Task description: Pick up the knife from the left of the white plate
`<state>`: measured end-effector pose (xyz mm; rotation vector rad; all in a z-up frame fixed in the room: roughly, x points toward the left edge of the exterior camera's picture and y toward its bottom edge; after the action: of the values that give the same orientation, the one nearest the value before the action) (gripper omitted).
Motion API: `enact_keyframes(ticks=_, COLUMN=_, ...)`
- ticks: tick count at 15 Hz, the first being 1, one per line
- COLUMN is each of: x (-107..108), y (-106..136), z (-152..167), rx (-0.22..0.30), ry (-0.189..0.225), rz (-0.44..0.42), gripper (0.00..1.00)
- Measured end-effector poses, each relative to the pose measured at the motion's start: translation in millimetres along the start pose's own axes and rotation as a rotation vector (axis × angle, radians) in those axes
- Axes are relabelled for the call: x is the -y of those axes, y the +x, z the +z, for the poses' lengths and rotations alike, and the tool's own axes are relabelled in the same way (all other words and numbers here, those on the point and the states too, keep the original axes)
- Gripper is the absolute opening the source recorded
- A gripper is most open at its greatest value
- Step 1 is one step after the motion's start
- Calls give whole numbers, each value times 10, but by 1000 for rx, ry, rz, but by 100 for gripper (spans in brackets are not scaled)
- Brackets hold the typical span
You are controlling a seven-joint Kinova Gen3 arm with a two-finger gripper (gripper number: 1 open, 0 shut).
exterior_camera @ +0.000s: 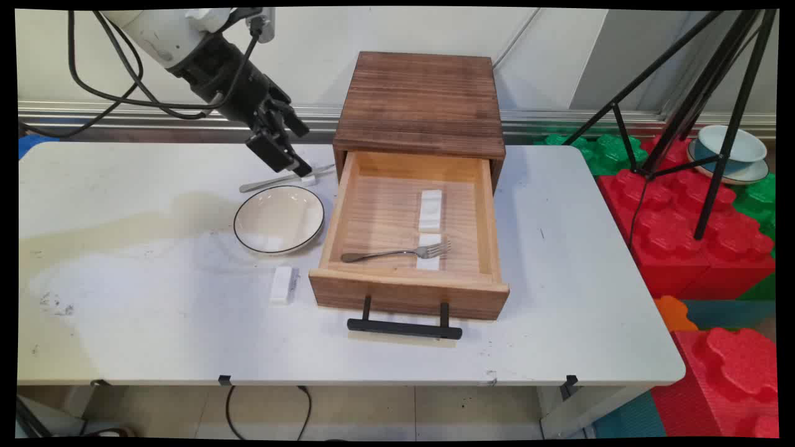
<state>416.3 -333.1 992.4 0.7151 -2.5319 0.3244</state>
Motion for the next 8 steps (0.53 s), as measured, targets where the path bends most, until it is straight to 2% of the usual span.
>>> enact_keyframes(ticks=8, x=251, y=-246, z=63, rx=88, ry=50, rz=29, gripper=100)
